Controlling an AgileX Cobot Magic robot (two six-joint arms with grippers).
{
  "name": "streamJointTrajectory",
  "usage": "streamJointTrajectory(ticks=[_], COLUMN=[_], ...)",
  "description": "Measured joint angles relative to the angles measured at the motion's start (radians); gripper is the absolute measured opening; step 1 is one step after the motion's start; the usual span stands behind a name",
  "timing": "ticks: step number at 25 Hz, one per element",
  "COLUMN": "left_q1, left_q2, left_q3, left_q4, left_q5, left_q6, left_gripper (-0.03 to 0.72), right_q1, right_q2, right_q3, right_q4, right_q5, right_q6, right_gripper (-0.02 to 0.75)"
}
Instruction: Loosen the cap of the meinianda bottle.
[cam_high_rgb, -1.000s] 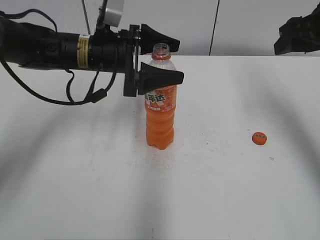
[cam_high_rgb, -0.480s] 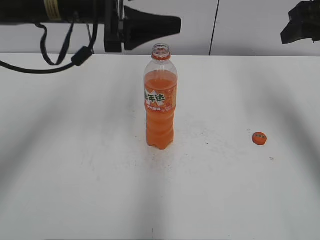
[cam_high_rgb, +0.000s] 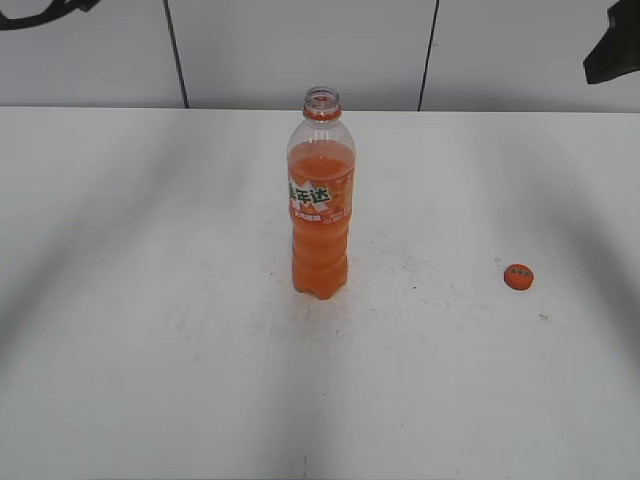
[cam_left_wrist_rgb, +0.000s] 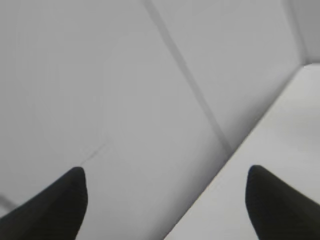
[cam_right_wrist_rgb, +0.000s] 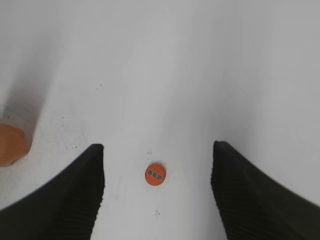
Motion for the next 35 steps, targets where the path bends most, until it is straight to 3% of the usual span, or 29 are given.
streamJointTrajectory(ticks=[3, 6, 9, 15, 19, 22, 25, 30, 35], left_q1=[0.0, 0.0, 0.007, 0.021, 0.094, 0.17, 0.215, 0.227, 0.227], left_q2=[0.001, 0.003, 0.003, 0.005, 0.005, 0.005, 0.004, -0.045, -0.209], left_q3=[0.001, 0.001, 0.001, -0.015, -0.085, -0.114, -0.118, -0.115, -0.014], left_q4=[-0.016, -0.126, -0.378, -0.986, -1.281, -1.371, -1.385, -1.359, -1.358], left_q5=[0.324, 0.596, 0.785, 1.036, 1.259, 1.412, 1.553, 1.6, 1.601], left_q6=[-0.002, 0.012, 0.169, 0.66, 0.857, 0.905, 0.914, 0.917, 0.917], left_gripper=[0.587, 0.587, 0.587, 0.587, 0.578, 0.561, 0.538, 0.502, 0.491], right_q1=[0.0, 0.0, 0.0, 0.0, 0.0, 0.0, 0.0, 0.0, 0.0], right_q2=[-0.025, -0.046, -0.059, -0.062, -0.062, -0.063, -0.069, -0.146, -0.344], right_q3=[0.0, 0.0, -0.001, -0.001, -0.001, -0.001, -0.001, 0.013, 0.169], right_q4=[0.001, 0.001, 0.001, -0.01, -0.018, -0.027, -0.034, -0.04, -0.081], right_q5=[0.033, 0.057, 0.07, 0.178, 0.268, 0.378, 0.419, 0.422, 0.424], right_q6=[0.0, 0.0, 0.0, 0.006, 0.013, 0.042, 0.069, 0.125, 0.134], right_gripper=[0.501, 0.501, 0.501, 0.501, 0.501, 0.501, 0.501, 0.499, 0.493])
